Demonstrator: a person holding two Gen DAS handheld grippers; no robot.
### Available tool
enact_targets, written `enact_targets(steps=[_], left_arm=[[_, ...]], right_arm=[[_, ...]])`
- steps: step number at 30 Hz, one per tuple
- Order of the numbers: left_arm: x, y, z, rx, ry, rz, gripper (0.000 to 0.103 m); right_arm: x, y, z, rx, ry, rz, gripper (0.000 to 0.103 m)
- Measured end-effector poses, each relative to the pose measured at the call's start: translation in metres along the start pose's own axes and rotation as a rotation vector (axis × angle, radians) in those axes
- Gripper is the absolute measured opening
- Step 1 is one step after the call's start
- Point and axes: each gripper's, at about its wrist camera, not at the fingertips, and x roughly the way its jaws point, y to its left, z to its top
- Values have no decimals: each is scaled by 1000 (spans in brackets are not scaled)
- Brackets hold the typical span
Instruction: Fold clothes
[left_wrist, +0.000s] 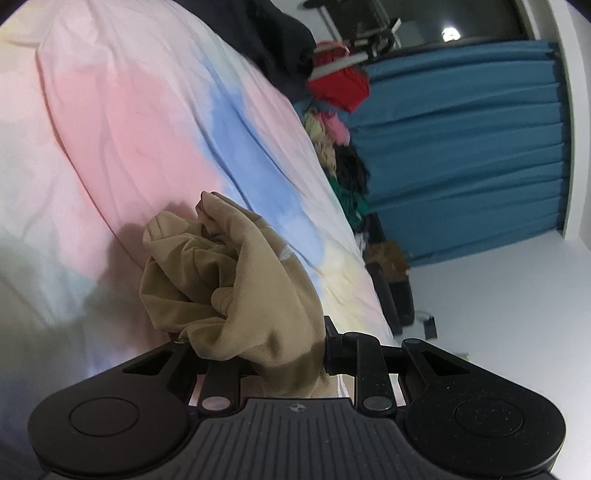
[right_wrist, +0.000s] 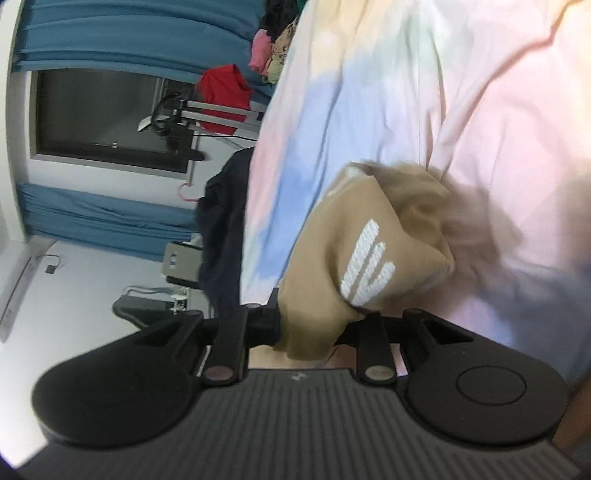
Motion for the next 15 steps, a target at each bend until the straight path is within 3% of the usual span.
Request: enact_targets(steps=[4, 7, 11, 15], left_arm=[[11, -42, 5, -56, 92, 55, 26], [48, -86, 13, -1, 142, 91, 26], [132, -151, 23, 142, 162, 78, 26], [238, -212, 36, 256, 169, 6, 26]], right_arm=[[-19, 22, 26, 26, 3, 29, 25], [-25, 31, 61, 38, -17, 30, 25], [-20, 42, 133, -3, -103, 2, 24], [-2, 63, 225, -94, -240, -75, 24]])
